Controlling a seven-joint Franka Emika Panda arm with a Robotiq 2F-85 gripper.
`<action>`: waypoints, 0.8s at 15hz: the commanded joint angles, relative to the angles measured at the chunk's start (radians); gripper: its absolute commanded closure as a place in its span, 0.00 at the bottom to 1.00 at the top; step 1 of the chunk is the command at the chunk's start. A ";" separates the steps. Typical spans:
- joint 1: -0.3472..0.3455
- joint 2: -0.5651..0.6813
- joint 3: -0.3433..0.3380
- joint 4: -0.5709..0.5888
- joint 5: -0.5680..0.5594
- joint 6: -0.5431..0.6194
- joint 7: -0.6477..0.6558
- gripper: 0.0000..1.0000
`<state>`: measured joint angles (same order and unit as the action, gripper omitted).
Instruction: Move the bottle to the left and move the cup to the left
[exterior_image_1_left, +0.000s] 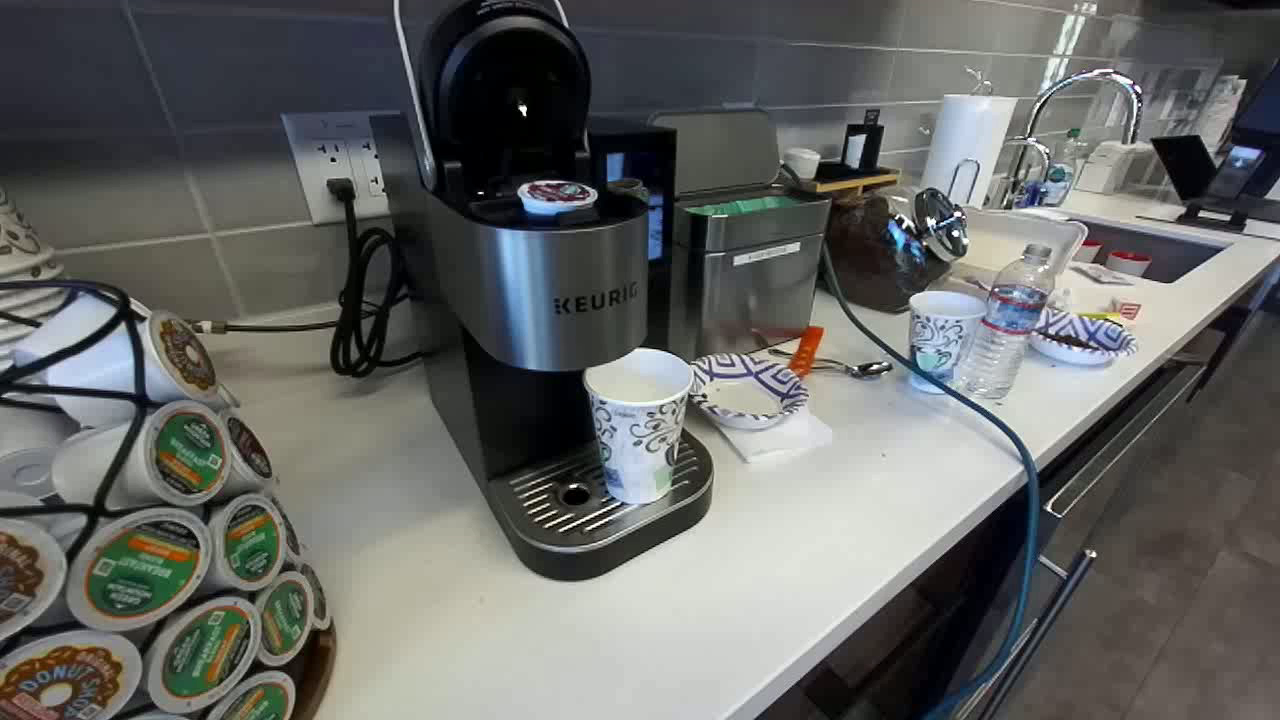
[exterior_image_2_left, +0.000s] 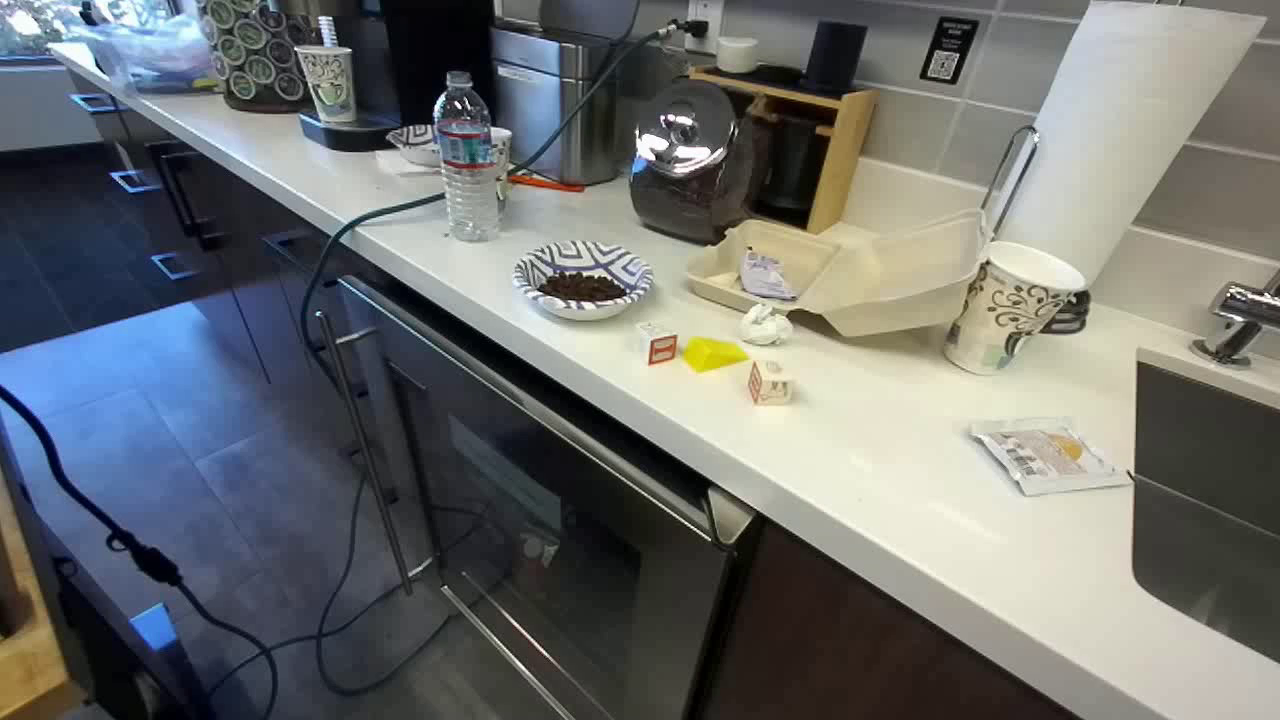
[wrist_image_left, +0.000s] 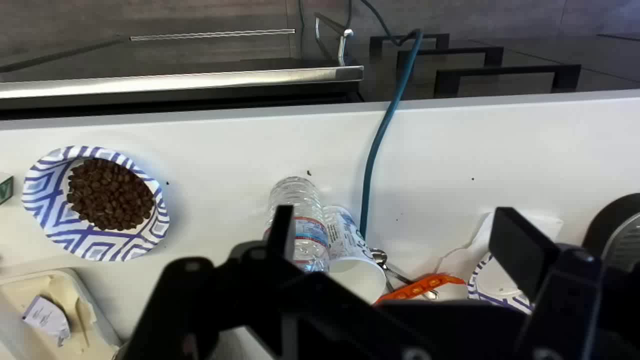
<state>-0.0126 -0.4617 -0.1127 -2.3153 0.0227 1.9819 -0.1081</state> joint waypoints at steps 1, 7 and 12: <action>-0.011 0.001 0.009 0.002 0.005 -0.002 -0.004 0.00; -0.015 0.035 0.011 -0.010 0.021 0.141 0.029 0.00; -0.053 0.167 0.044 0.013 -0.053 0.380 0.125 0.00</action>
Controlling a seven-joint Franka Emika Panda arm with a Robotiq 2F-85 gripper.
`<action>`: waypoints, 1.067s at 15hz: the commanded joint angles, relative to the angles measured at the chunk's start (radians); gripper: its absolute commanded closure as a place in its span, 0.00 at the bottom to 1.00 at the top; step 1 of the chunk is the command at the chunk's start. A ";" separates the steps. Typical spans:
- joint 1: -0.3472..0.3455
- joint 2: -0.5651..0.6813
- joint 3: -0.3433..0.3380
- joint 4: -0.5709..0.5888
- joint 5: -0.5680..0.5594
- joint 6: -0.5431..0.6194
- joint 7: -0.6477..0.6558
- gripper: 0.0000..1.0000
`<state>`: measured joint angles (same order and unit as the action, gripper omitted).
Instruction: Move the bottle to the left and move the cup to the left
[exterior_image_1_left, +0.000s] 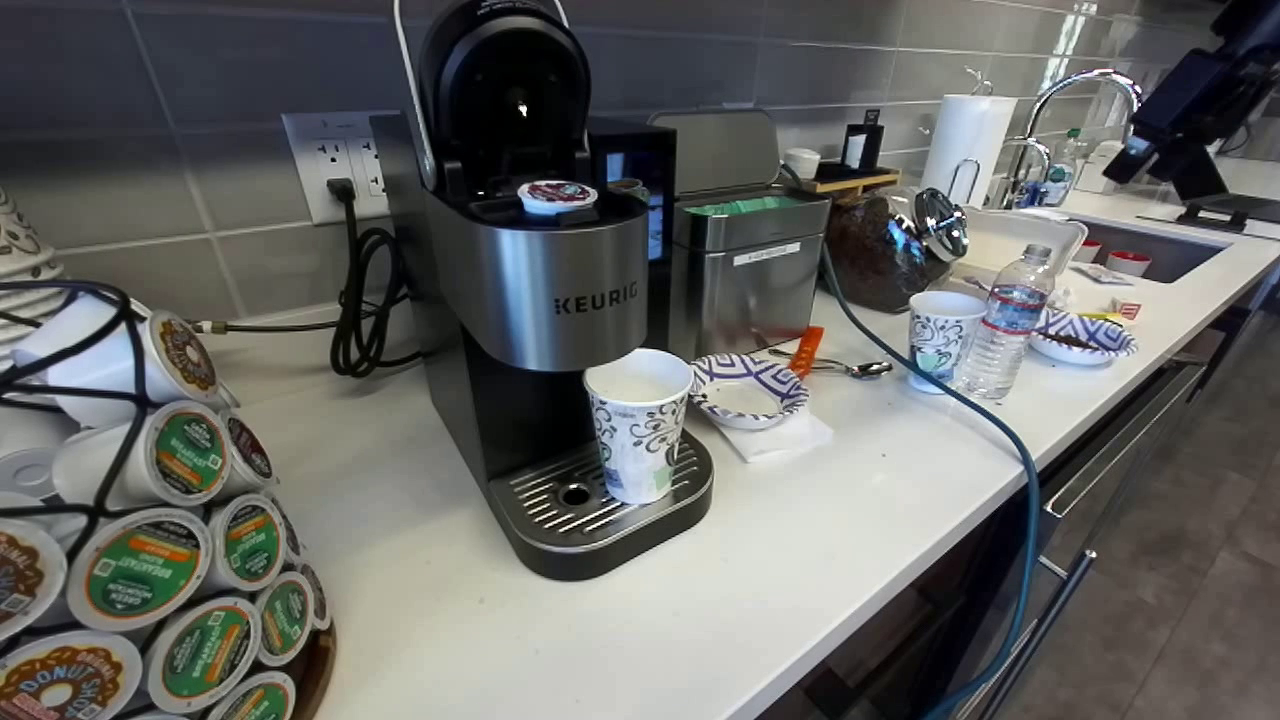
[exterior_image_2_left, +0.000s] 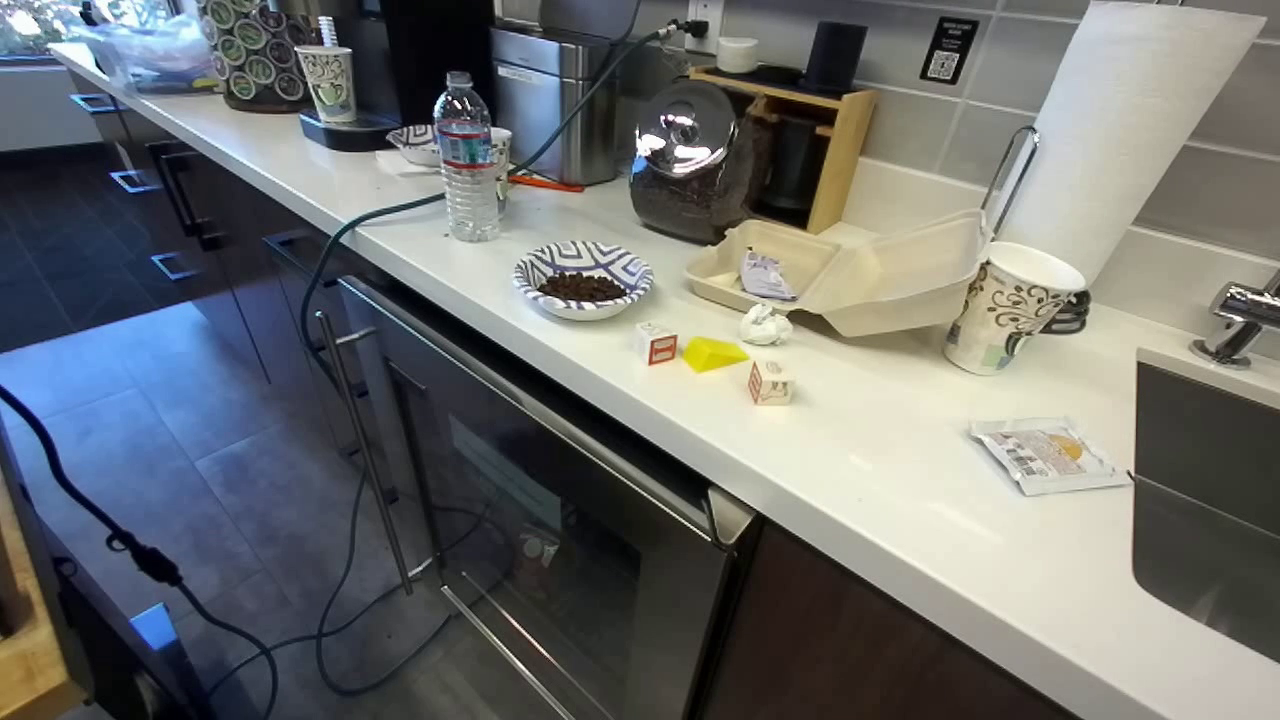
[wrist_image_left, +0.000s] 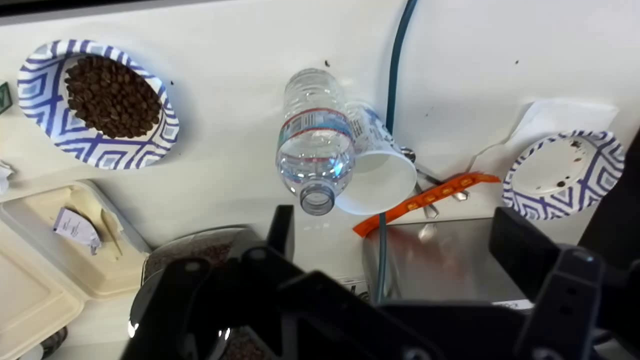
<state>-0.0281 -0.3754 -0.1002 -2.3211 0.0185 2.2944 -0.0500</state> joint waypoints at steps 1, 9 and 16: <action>-0.045 0.104 0.036 0.023 -0.064 0.078 0.083 0.00; -0.065 0.281 0.030 0.094 -0.081 0.148 0.156 0.21; -0.065 0.352 0.025 0.155 -0.102 0.130 0.202 0.44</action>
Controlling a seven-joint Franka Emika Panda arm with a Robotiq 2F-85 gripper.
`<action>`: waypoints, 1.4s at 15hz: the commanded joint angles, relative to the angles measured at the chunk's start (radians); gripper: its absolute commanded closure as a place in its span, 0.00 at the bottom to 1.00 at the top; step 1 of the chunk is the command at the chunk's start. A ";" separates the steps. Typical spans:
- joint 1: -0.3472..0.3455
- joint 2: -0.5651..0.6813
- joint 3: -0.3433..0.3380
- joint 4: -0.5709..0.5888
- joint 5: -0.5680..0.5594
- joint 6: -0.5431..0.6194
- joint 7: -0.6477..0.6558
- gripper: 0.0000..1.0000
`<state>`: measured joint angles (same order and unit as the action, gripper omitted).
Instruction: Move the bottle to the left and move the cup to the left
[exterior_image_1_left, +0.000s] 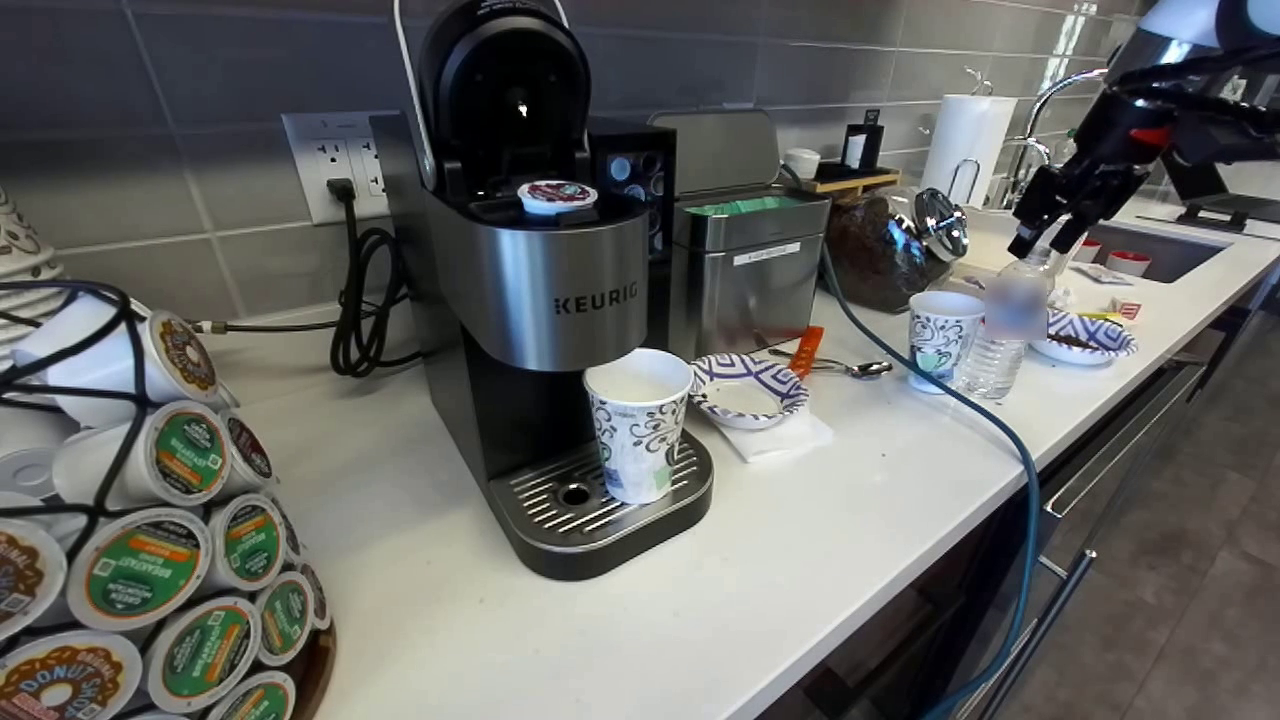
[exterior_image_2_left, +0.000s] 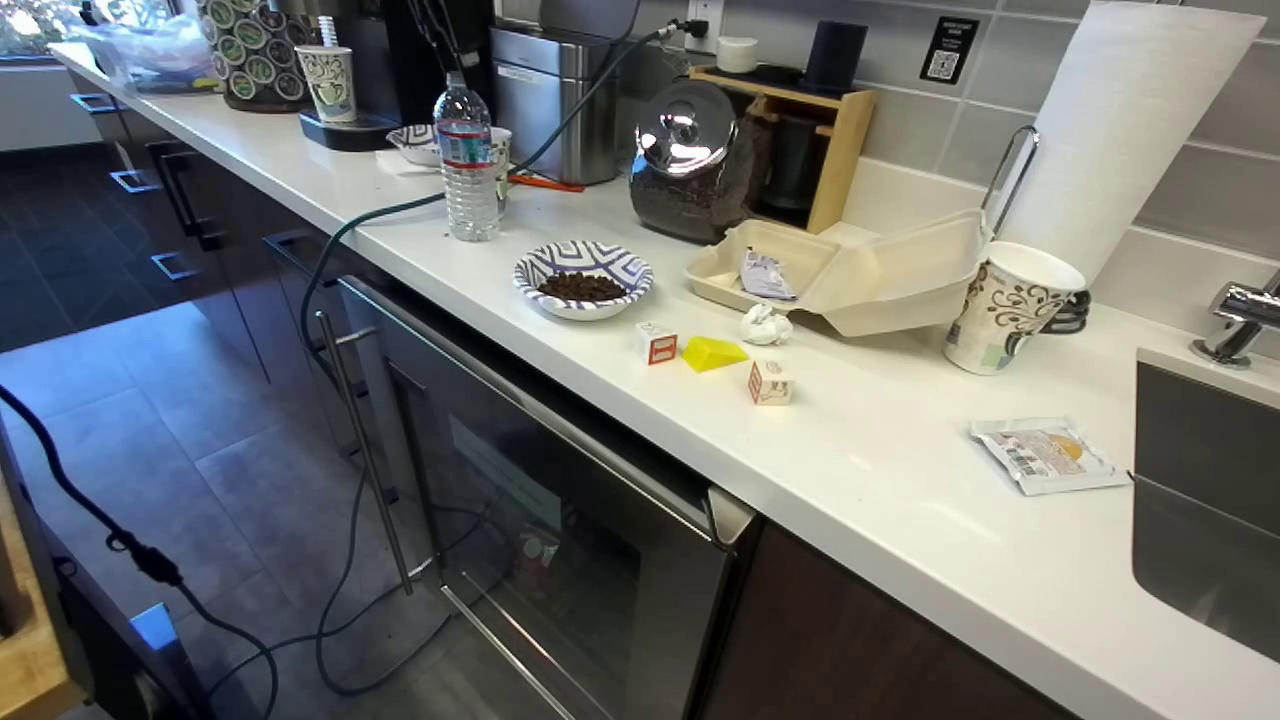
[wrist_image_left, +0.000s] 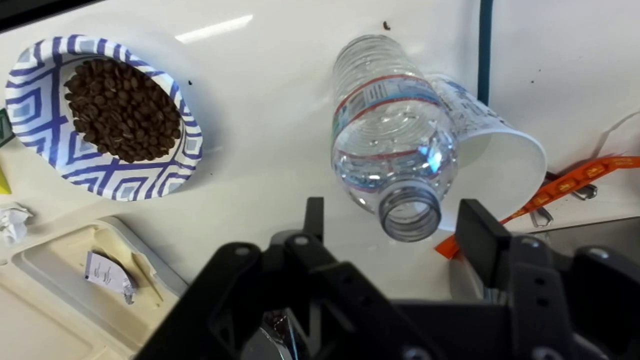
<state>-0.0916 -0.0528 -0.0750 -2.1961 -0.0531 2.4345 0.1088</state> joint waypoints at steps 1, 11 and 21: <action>-0.001 0.034 -0.001 0.035 -0.034 -0.017 0.048 0.55; 0.000 0.014 -0.001 0.058 -0.090 -0.067 0.089 0.93; -0.013 0.026 -0.016 0.180 -0.137 -0.036 0.148 0.93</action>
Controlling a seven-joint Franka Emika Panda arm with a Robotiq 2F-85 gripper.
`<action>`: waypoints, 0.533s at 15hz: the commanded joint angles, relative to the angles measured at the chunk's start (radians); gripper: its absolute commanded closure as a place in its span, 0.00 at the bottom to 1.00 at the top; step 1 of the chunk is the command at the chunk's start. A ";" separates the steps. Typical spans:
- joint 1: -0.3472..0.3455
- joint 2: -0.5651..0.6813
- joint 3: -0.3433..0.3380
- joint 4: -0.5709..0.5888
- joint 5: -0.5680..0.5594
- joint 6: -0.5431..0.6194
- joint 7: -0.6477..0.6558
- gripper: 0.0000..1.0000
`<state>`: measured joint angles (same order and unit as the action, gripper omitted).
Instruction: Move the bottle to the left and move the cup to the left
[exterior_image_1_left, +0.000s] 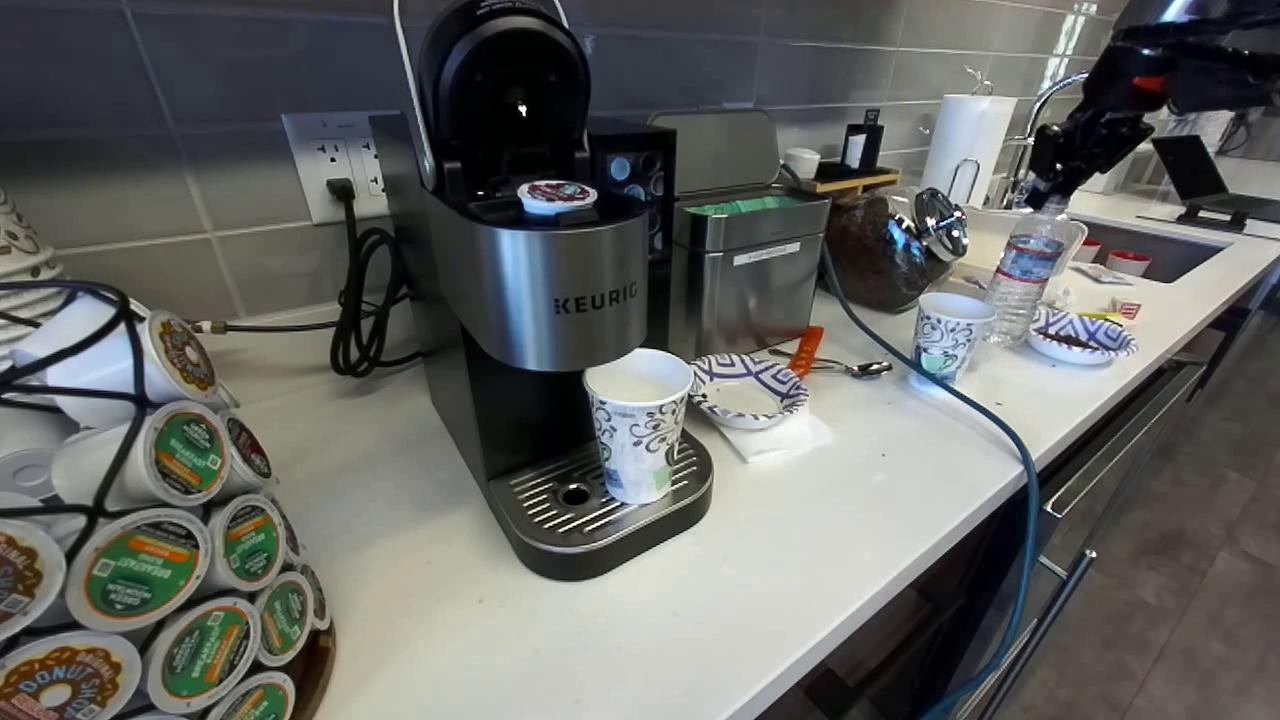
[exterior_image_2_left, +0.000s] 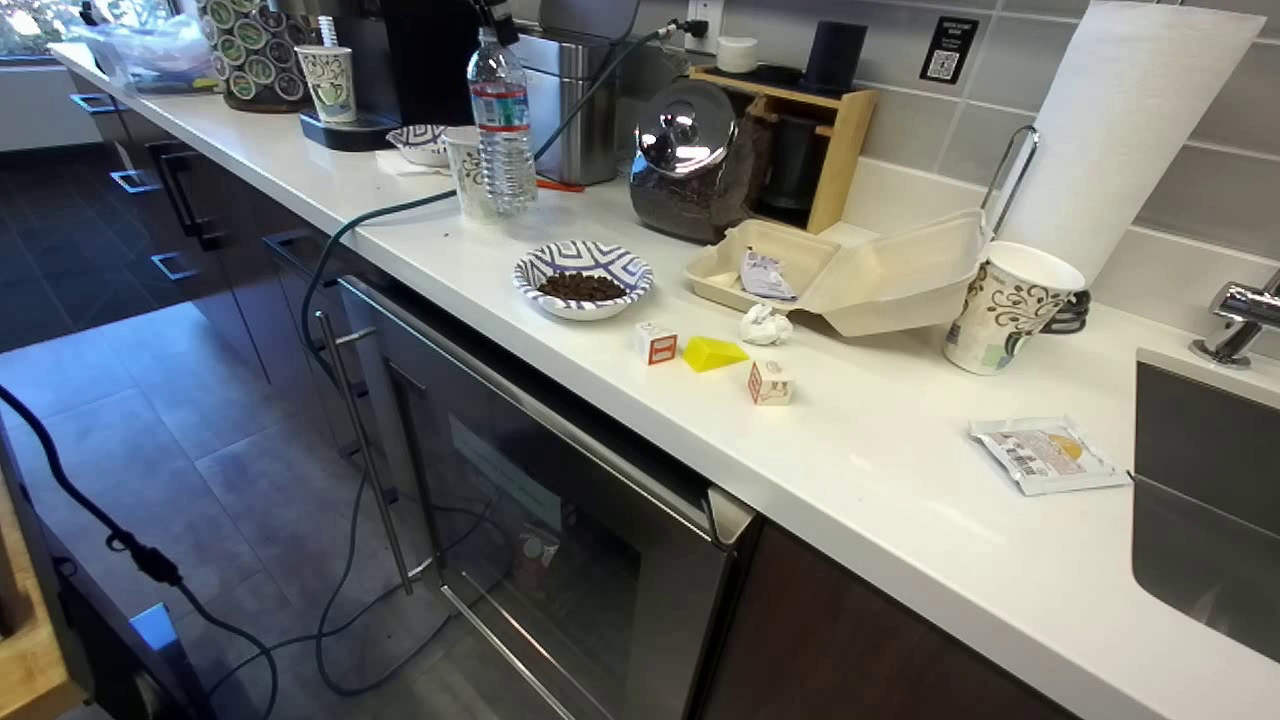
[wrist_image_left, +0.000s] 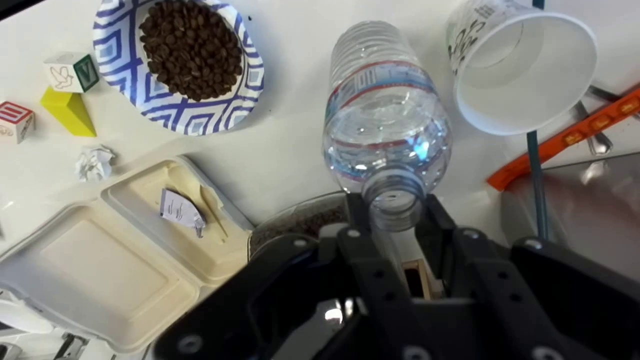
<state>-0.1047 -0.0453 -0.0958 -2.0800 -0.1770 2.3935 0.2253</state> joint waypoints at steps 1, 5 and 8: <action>0.002 0.034 0.007 0.094 -0.022 0.010 0.039 0.93; 0.020 0.122 0.021 0.236 -0.005 -0.001 0.045 0.93; 0.042 0.209 0.028 0.341 -0.021 -0.019 0.060 0.93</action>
<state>-0.0844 0.0624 -0.0708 -1.8649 -0.1768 2.3947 0.2509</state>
